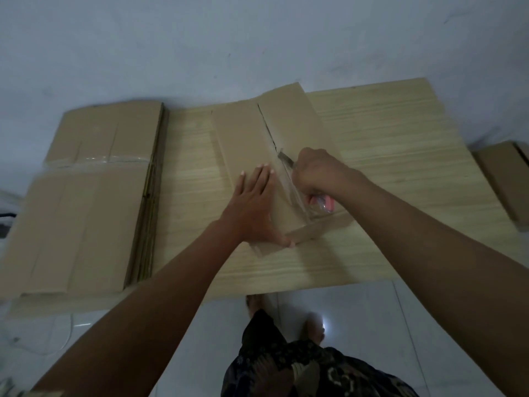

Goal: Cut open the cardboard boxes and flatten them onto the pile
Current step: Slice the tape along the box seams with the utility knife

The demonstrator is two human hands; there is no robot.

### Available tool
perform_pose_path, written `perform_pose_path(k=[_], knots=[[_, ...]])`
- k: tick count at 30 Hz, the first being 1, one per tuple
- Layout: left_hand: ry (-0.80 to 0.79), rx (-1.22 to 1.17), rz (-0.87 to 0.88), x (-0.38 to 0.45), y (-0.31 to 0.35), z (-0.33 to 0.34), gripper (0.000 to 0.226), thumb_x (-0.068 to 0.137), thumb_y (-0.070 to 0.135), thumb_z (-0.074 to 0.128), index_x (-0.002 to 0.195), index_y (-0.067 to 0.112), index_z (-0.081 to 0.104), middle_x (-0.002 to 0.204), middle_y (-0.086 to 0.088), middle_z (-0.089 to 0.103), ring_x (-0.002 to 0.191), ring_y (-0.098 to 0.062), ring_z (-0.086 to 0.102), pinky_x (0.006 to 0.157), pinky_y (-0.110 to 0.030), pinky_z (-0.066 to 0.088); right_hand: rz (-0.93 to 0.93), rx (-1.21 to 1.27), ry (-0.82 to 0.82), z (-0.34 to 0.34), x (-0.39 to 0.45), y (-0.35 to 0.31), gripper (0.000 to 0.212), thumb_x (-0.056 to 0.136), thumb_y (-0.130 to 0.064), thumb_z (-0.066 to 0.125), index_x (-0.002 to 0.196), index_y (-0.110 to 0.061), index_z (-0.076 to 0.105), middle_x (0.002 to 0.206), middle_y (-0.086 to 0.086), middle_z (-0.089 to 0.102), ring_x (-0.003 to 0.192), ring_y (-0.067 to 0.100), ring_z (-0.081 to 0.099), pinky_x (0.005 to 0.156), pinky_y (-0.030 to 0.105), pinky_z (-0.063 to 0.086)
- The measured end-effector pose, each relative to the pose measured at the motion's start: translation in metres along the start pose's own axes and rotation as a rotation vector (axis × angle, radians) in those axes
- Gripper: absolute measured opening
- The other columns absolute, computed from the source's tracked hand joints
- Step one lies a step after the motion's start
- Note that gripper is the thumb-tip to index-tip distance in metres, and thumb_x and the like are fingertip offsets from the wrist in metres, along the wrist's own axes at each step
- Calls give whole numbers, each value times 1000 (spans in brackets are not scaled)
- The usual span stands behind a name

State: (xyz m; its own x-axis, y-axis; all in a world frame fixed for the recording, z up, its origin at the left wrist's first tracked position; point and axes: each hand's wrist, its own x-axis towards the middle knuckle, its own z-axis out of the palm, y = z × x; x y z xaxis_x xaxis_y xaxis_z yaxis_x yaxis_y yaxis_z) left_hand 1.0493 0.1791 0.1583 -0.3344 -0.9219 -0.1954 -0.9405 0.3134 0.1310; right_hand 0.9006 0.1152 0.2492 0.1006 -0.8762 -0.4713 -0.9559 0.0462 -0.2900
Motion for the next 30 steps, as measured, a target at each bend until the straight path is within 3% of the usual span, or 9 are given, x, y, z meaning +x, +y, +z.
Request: perform_pose_path(k=[3,5,11,16,20,24,26,28,30], knots=[[7,-28,-14,0,-1,0,157,45,97,46,160,2,-3,169,-13,-12,155,-24,-16,124,-50,-11,-24,88,42,9,-2,2,17,91,-10,57,76,-9,50,84,14,65,72,29,65,74,32,56],[25,-33,-22,1,-1,1,156,43,96,40,160,3,-3,169,-13,-13,155,-23,-17,124,-48,-12,-25,147,52,14,-5,2,10,89,-10,55,79,-11,53,92,18,70,82,32,71,82,39,60],[54,-36,-23,2,-2,3,152,43,95,34,160,3,0,169,-12,-7,156,-23,-12,125,-47,-11,-4,168,110,-2,-6,-7,15,93,-11,55,79,-9,55,69,13,70,54,25,69,71,35,62],[76,-55,-16,0,-5,7,151,47,95,39,161,3,2,170,-13,-5,156,-24,-9,125,-48,-9,8,72,27,-2,4,-20,5,86,-6,66,81,-3,66,67,13,72,63,24,73,75,36,62],[93,-51,-27,0,-4,7,151,48,94,41,161,2,3,170,-14,-3,156,-24,-9,125,-46,-11,22,58,49,4,11,-20,11,85,-2,63,77,-8,60,57,10,70,54,24,71,68,36,62],[97,-41,-31,-1,-2,8,150,52,91,54,160,2,2,169,-14,-3,156,-24,-9,125,-47,-9,5,72,72,11,12,-28,16,89,-8,60,77,-12,51,104,17,67,92,33,70,74,37,56],[88,-46,-31,0,-3,9,150,53,90,58,161,3,0,170,-13,-6,156,-23,-11,125,-47,-9,-22,80,67,8,13,-35,7,93,-11,57,98,-10,61,115,17,66,103,34,68,83,39,56],[88,-52,-40,1,-3,9,151,52,91,58,161,4,0,170,-13,-5,156,-22,-10,126,-48,-8,-10,46,37,4,16,-37,18,95,-10,53,110,-6,62,111,16,67,97,32,71,76,37,56],[95,-50,-44,1,-2,9,152,51,91,60,161,2,3,170,-14,-2,157,-23,-7,126,-47,-7,20,-59,-36,-2,14,-36,7,91,-4,57,91,-2,63,76,13,71,61,24,71,56,29,52]])
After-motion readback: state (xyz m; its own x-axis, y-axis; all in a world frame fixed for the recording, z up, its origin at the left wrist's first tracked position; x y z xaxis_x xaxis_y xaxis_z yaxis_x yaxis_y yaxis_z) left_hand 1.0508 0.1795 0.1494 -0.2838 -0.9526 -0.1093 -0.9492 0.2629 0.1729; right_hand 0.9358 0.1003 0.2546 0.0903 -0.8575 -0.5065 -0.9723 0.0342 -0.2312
